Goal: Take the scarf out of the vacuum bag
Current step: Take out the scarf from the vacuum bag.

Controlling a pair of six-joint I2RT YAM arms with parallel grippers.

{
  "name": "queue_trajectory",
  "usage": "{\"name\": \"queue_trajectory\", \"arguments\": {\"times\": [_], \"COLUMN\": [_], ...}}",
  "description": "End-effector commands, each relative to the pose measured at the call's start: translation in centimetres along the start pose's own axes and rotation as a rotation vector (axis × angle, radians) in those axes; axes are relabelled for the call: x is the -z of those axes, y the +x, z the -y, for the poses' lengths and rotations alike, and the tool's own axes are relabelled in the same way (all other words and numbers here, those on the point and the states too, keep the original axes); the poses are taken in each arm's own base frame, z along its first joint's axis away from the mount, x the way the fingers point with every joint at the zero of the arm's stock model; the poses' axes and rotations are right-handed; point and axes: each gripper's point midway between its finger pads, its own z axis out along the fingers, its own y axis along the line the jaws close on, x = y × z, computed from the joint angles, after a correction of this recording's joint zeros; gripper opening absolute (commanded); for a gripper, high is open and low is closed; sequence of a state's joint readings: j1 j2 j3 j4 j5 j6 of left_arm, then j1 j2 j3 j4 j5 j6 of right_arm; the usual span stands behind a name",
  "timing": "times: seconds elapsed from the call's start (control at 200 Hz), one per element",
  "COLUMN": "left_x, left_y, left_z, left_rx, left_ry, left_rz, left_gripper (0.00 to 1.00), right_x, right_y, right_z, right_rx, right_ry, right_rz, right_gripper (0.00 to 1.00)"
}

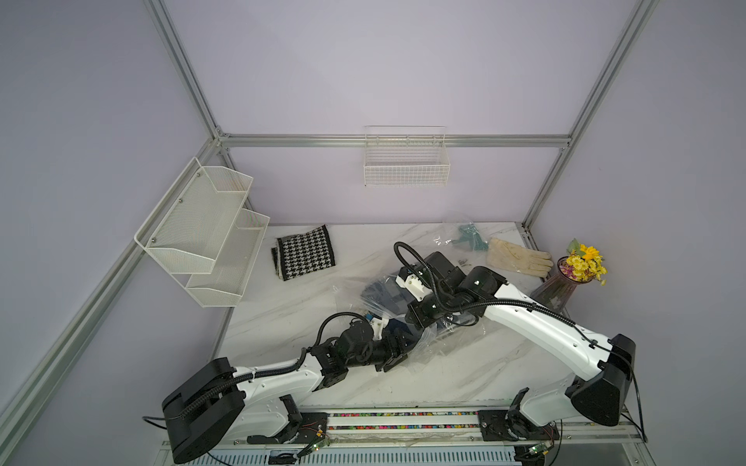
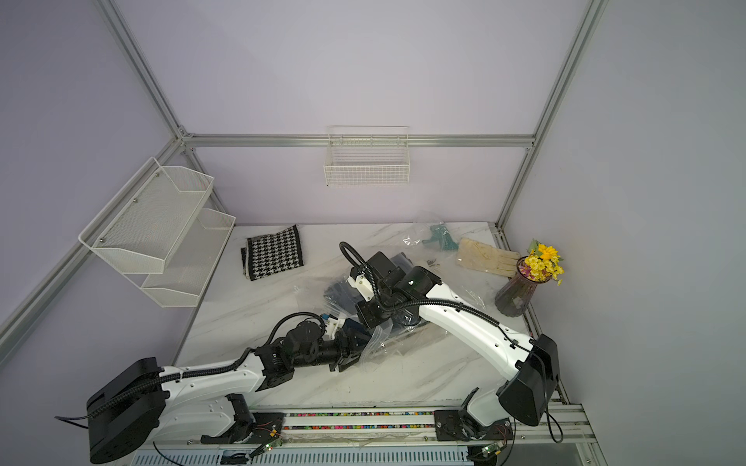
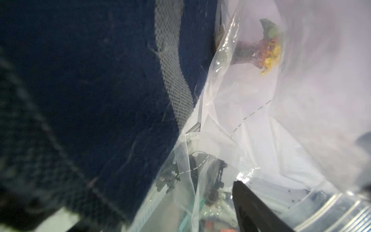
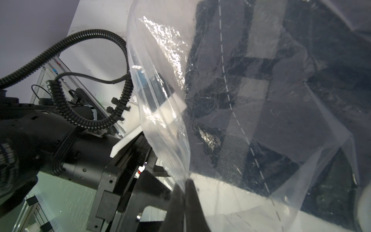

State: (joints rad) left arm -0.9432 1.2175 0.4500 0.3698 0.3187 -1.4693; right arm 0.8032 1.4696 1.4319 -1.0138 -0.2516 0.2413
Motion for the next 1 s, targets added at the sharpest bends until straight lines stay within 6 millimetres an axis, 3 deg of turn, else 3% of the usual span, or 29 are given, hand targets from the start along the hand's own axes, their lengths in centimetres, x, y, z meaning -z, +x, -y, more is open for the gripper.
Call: {"name": "queue_trajectory", "arguments": {"times": [0.0, 0.5, 0.795, 0.995], "left_x": [0.1, -0.1, -0.1, -0.1], "left_y": [0.1, -1.3, -2.4, -2.7], "left_z": [2.0, -0.4, 1.3, 1.3], "left_rx": [-0.04, -0.01, -0.017, -0.017], "left_ry": [0.049, 0.012, 0.071, 0.071], "left_rz": [-0.008, 0.067, 0.095, 0.092], "left_gripper": [0.8, 0.8, 0.68, 0.57], "right_x": [0.4, 0.2, 0.3, 0.4], "right_y": [0.0, -0.1, -0.3, -0.3], "right_z": [0.2, 0.2, 0.2, 0.2], "right_rx": [0.022, 0.03, 0.03, 0.031], "right_ry": [0.011, 0.013, 0.014, 0.015], "right_rz": [0.022, 0.021, 0.024, 0.025], "right_gripper": [0.0, 0.0, 0.0, 0.0]}}
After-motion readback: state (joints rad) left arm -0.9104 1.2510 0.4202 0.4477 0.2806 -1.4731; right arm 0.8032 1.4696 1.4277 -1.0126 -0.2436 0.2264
